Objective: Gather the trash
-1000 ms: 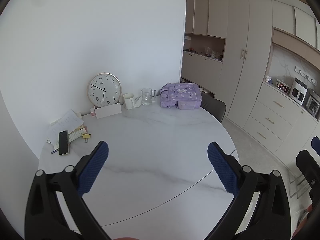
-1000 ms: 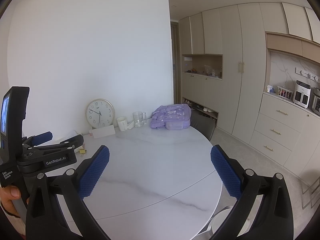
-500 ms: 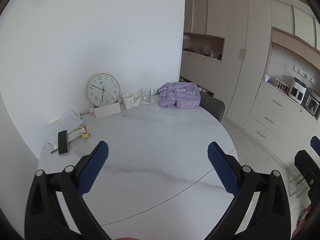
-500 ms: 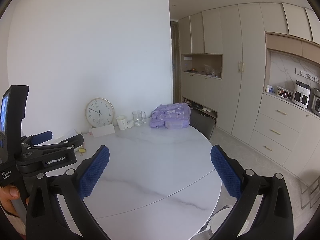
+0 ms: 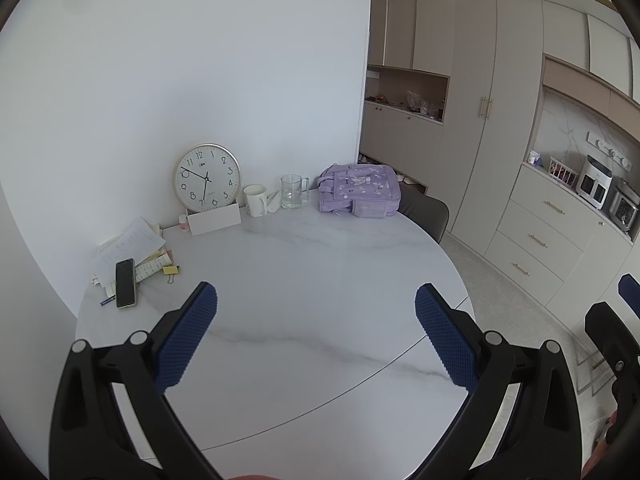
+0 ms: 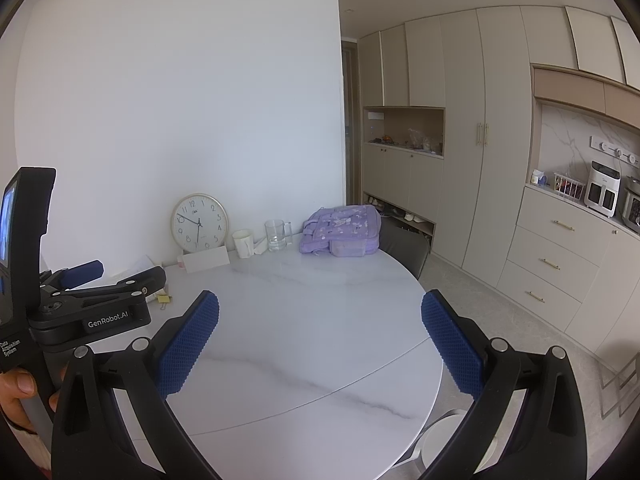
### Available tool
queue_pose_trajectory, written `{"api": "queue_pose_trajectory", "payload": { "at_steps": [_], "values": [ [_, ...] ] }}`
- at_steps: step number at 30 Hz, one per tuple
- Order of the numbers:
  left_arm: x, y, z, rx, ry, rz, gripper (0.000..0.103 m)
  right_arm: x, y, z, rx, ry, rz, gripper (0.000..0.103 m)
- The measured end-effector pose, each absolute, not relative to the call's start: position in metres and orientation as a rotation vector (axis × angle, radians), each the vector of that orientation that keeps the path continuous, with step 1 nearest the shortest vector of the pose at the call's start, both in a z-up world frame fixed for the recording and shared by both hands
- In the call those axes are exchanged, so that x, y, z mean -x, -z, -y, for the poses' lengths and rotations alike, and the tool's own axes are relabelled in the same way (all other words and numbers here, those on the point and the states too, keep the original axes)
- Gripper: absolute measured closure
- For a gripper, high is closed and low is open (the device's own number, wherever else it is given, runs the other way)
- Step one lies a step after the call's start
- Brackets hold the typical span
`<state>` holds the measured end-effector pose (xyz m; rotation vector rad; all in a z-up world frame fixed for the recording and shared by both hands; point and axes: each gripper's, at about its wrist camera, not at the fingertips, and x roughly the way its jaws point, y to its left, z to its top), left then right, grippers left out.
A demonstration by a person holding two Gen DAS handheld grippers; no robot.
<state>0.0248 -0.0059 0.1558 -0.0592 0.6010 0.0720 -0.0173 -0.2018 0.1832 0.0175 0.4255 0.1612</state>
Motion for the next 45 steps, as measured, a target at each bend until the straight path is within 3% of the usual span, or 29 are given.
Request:
{"api": "queue_pose_trajectory", "payload": {
  "at_steps": [45],
  "values": [
    [-0.022, -0.153, -0.002, 0.06, -0.063, -0.6, 0.008, 0.024, -0.182, 0.21, 0.009, -0.172, -0.432, 0.002]
  ]
}}
